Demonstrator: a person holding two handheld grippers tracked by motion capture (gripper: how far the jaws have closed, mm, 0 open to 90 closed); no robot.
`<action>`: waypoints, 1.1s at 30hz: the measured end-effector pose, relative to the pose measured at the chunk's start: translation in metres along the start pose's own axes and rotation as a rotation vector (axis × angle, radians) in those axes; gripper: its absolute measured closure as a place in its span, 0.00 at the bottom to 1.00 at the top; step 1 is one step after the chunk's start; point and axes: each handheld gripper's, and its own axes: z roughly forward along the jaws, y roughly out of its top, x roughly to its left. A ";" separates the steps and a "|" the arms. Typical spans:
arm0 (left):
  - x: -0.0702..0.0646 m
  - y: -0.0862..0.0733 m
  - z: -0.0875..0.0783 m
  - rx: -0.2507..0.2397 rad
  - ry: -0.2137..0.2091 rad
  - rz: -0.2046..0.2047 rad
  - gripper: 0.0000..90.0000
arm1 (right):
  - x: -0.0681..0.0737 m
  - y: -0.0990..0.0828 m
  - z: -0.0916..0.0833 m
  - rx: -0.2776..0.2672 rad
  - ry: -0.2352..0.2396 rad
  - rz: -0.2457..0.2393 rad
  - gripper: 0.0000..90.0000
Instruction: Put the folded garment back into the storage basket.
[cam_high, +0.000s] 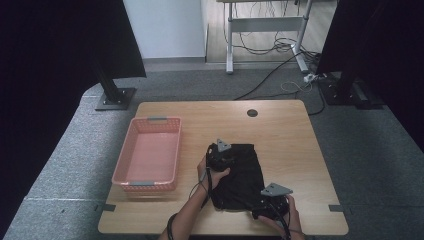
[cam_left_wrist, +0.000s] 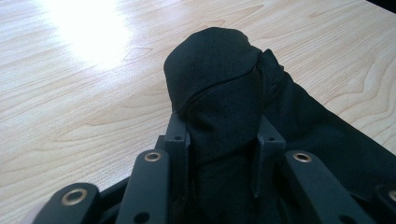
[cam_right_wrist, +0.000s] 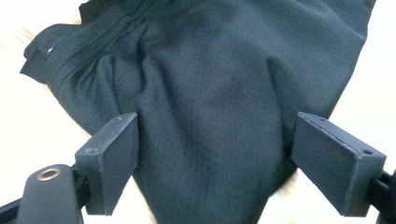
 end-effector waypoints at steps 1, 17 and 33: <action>0.000 0.000 0.000 -0.001 0.000 0.001 0.72 | 0.000 0.001 0.001 0.007 0.002 0.000 0.17; -0.001 0.001 -0.001 -0.004 0.012 -0.002 0.72 | -0.002 0.007 0.008 0.036 0.005 -0.001 0.16; 0.000 -0.001 -0.005 -0.011 0.019 -0.006 0.71 | 0.005 0.001 0.005 -0.033 -0.022 0.042 0.58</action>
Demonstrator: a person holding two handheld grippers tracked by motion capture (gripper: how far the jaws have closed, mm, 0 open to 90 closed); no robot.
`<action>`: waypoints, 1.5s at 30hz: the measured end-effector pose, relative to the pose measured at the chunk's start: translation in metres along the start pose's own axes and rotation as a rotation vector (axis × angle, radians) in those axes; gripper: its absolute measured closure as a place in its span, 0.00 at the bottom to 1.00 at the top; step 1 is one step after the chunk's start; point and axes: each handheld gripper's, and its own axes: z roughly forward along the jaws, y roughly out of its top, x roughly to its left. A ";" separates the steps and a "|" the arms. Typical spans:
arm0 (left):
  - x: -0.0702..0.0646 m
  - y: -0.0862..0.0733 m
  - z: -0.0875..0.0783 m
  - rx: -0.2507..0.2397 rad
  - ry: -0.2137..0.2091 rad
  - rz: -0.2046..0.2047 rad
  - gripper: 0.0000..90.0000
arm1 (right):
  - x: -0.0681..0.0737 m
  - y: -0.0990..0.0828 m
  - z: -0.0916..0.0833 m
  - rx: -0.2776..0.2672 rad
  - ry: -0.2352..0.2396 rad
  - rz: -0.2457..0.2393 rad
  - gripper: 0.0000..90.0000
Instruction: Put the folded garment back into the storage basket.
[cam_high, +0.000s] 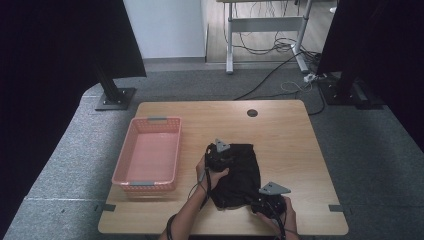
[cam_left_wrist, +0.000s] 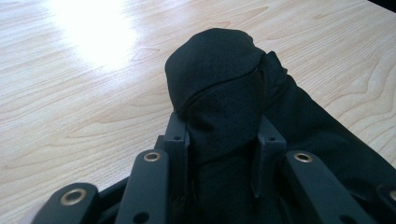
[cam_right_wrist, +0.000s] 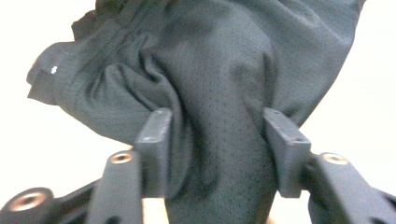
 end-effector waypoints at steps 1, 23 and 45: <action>0.000 0.000 0.000 0.002 0.000 0.003 0.71 | 0.001 0.000 0.000 -0.003 -0.001 0.001 0.61; -0.006 0.004 -0.003 -0.012 -0.019 0.007 0.71 | 0.005 0.000 -0.005 -0.015 0.018 -0.006 0.79; -0.010 0.009 -0.006 -0.025 -0.026 0.014 0.71 | 0.005 0.004 -0.014 -0.059 0.016 -0.014 0.81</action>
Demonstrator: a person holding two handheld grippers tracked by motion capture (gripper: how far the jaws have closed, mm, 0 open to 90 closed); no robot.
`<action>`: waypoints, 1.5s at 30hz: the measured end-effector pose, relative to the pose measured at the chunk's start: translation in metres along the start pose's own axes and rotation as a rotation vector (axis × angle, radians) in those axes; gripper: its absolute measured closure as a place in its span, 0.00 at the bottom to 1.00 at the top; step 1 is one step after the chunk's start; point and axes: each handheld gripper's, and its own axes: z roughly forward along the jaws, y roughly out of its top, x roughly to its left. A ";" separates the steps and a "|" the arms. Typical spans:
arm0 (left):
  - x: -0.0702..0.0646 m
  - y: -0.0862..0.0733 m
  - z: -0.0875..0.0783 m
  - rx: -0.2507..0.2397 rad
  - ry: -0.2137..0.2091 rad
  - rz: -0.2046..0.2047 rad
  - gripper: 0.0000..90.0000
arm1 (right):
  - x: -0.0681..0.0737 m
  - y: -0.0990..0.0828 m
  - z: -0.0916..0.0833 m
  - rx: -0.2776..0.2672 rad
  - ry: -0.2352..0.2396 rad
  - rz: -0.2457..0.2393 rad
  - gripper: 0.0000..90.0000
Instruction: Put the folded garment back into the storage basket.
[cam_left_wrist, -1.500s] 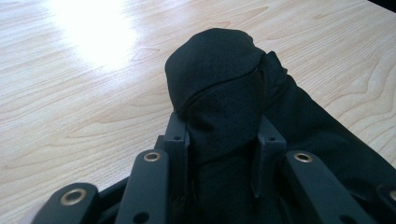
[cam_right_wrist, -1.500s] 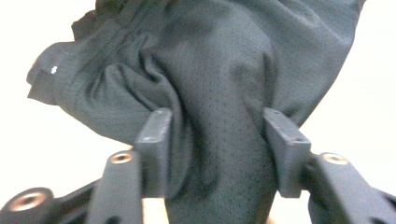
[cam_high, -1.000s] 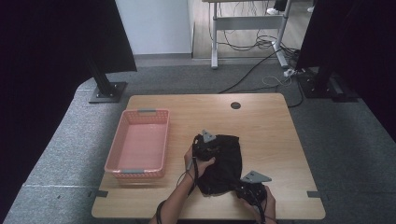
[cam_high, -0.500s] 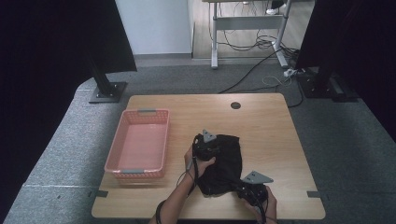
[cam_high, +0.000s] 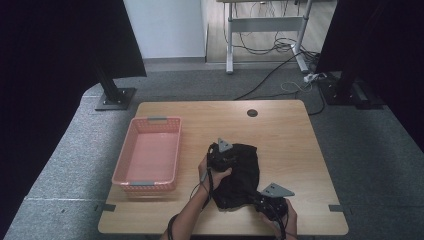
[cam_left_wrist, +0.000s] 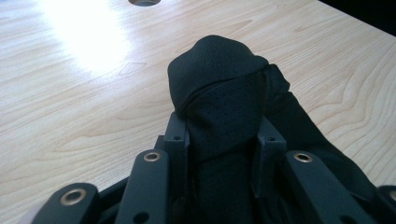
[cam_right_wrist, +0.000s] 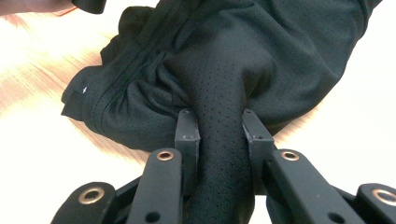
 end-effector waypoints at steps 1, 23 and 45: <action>-0.001 0.001 0.000 -0.004 -0.002 0.000 0.71 | 0.000 0.000 0.000 -0.002 -0.002 0.000 0.81; -0.006 0.027 -0.019 -0.054 -0.009 0.027 0.71 | 0.005 0.021 -0.018 -0.060 -0.025 -0.029 0.81; -0.006 0.048 -0.034 -0.080 -0.001 0.053 0.71 | 0.008 0.044 -0.033 -0.096 -0.044 -0.053 0.82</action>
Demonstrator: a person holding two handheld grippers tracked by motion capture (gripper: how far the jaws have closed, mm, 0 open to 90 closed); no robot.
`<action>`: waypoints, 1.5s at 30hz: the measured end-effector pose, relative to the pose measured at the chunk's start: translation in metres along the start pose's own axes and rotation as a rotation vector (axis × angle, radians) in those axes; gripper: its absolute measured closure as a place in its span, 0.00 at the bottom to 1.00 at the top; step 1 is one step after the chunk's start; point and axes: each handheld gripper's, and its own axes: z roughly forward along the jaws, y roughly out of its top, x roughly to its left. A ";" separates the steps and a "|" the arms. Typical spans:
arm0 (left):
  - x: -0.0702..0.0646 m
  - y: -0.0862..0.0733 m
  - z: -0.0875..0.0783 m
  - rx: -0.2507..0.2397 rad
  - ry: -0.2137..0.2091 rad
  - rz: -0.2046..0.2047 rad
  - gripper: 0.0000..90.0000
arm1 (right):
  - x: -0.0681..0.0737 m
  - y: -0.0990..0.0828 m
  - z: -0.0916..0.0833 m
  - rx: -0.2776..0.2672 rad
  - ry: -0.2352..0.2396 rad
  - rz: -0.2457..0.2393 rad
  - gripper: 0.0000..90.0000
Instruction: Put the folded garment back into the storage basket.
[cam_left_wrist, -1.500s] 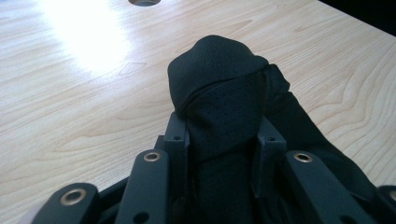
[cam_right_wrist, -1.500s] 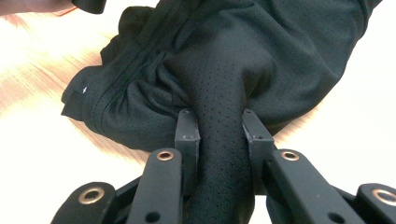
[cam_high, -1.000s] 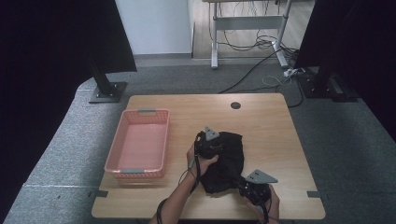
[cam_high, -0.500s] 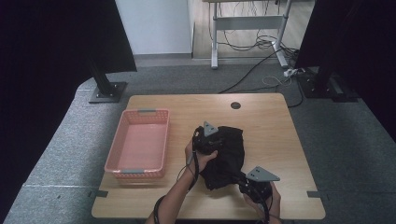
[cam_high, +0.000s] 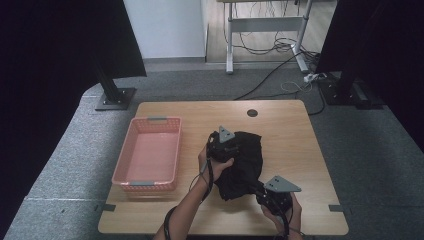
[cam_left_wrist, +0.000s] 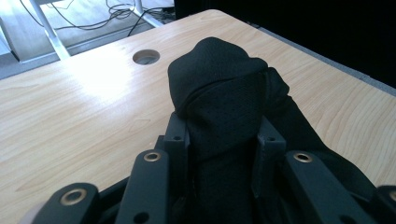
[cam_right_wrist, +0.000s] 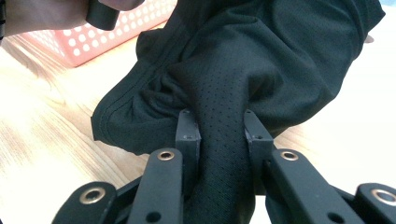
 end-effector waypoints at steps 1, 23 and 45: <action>0.000 0.003 -0.001 -0.005 0.002 0.003 0.71 | 0.000 0.001 -0.001 -0.001 0.000 0.000 0.81; 0.006 0.019 -0.018 -0.029 0.016 0.022 0.71 | 0.005 0.027 -0.006 -0.019 -0.013 -0.028 0.82; 0.018 0.021 -0.030 -0.041 0.038 0.015 0.71 | 0.011 0.041 -0.001 -0.024 -0.007 -0.044 0.82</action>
